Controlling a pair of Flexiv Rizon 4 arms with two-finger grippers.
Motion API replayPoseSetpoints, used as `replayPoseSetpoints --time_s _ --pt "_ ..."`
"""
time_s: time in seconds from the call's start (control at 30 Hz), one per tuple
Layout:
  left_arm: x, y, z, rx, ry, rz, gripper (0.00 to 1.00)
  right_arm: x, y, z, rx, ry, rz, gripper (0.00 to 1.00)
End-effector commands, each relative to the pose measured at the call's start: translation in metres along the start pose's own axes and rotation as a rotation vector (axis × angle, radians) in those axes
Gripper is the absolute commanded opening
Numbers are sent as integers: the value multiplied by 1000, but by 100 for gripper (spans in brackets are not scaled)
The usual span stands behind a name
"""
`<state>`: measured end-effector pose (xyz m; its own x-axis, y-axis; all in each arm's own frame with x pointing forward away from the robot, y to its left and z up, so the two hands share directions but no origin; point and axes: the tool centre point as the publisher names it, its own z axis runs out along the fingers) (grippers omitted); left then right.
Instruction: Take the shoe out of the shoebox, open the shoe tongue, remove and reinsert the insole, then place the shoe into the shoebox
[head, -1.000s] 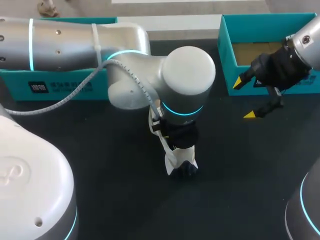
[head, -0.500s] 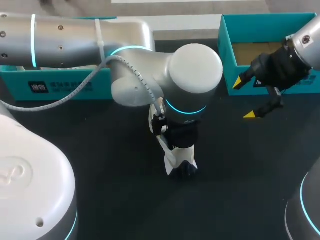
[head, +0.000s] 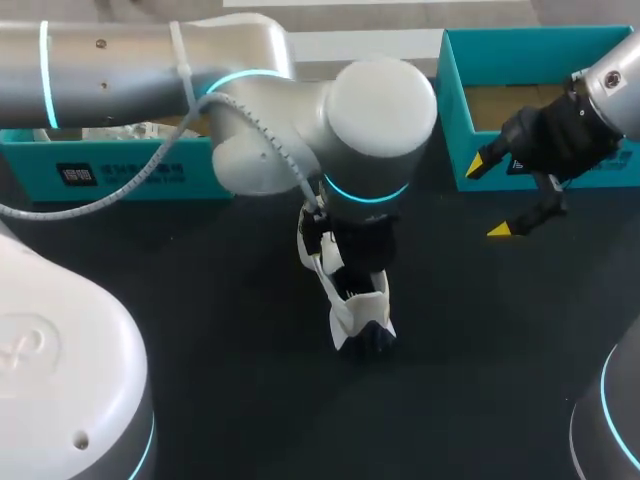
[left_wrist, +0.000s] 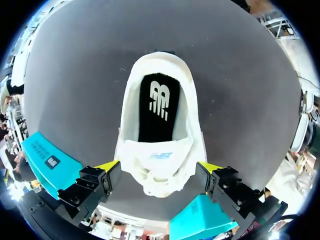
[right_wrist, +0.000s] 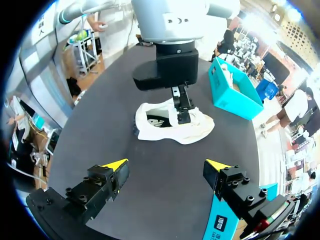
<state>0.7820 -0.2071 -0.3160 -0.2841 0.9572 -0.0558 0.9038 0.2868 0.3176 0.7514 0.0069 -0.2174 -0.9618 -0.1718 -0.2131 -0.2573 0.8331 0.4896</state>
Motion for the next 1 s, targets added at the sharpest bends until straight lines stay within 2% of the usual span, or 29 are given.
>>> replayPoseSetpoints --time_s 0.03,0.13,0.17,0.2,0.23,0.3,0.33,0.5,0.87,0.93,1.0 --pt "7 9 -5 2 -12 -4 100 0 0 0 2 -1 0 100" --pt "7 12 -4 -4 -13 -9 100 0 0 0 2 -1 0 100" --pt "7 12 -4 -4 -16 -10 76 0 0 0 2 -1 0 100" --pt "7 12 -4 -5 -17 -10 69 0 0 0 2 -1 0 100" --pt "6 13 -5 -5 -20 -11 49 0 0 0 2 -1 0 100" --pt "5 12 -6 -4 -24 -11 37 0 0 0 2 -1 0 100" --pt "5 10 -6 -4 -26 -10 24 0 0 0 2 -1 0 100" --pt "5 2 -3 14 -29 -5 17 0 0 0 2 -1 0 100" --pt "4 -20 11 61 -16 -14 17 0 0 0 2 -1 0 100" --pt "6 -19 4 75 -16 -51 27 0 0 0 2 -1 0 100" --pt "11 -16 -5 83 -6 -113 46 0 0 0 2 -1 0 100"
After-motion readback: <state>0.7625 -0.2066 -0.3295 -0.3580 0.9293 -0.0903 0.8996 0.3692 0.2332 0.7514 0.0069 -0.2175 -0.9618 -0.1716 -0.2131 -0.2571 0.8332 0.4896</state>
